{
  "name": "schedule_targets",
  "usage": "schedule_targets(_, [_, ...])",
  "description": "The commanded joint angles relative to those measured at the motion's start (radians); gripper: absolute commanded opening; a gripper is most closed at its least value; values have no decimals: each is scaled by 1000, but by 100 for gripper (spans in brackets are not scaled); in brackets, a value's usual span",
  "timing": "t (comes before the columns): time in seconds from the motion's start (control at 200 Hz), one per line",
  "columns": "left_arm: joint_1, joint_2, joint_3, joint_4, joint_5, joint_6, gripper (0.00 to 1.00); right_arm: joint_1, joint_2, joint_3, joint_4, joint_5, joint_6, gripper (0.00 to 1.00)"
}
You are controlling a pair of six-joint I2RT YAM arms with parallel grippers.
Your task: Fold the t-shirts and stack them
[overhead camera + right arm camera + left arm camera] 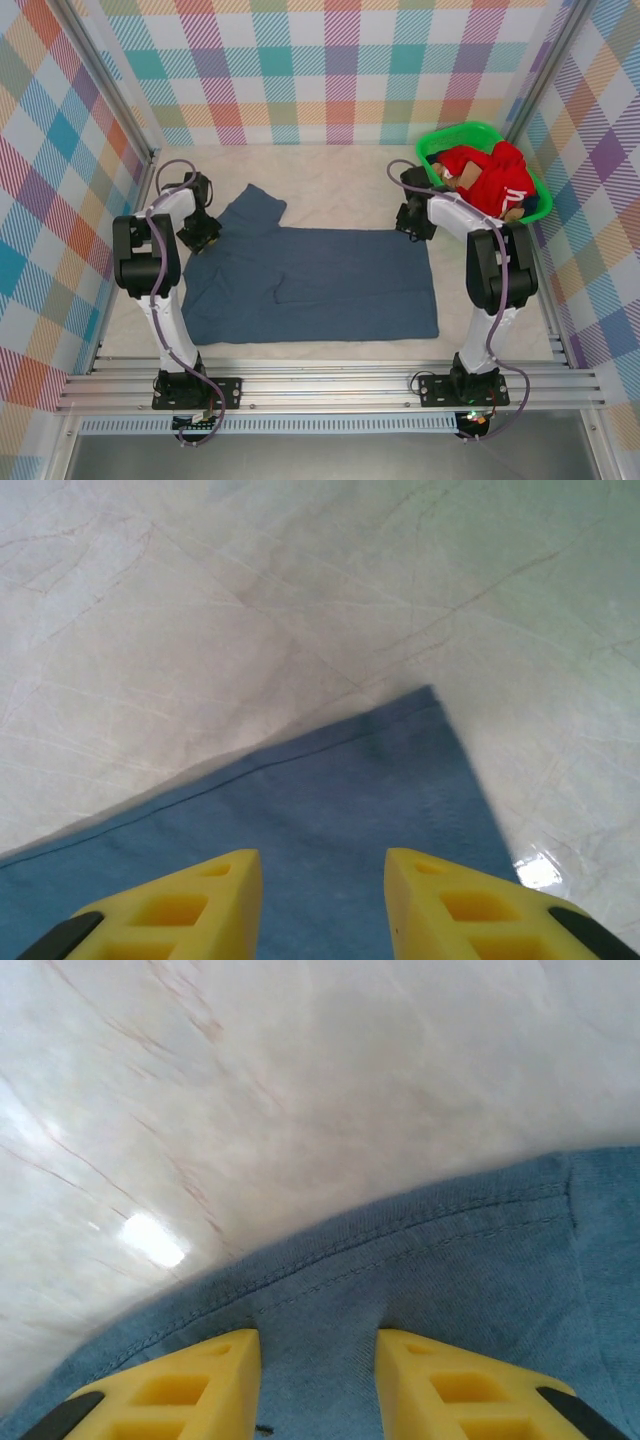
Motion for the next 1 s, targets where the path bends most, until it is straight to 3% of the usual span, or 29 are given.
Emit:
schedule_targets(0.0, [46, 28, 9, -19, -48, 57, 35, -4, 46, 57, -38, 18, -16, 38])
schedule_targets(0.4, [-13, -76, 140, -26, 67, 77, 43, -29, 214, 248, -115, 60, -43, 39])
schedule_targets(0.69, [-53, -103, 230, -25, 142, 34, 43, -48, 250, 236, -111, 53, -27, 38])
schedule_targets(0.995, [-55, -55, 296, -17, 159, 24, 43, -49, 289, 277, -99, 34, -30, 27])
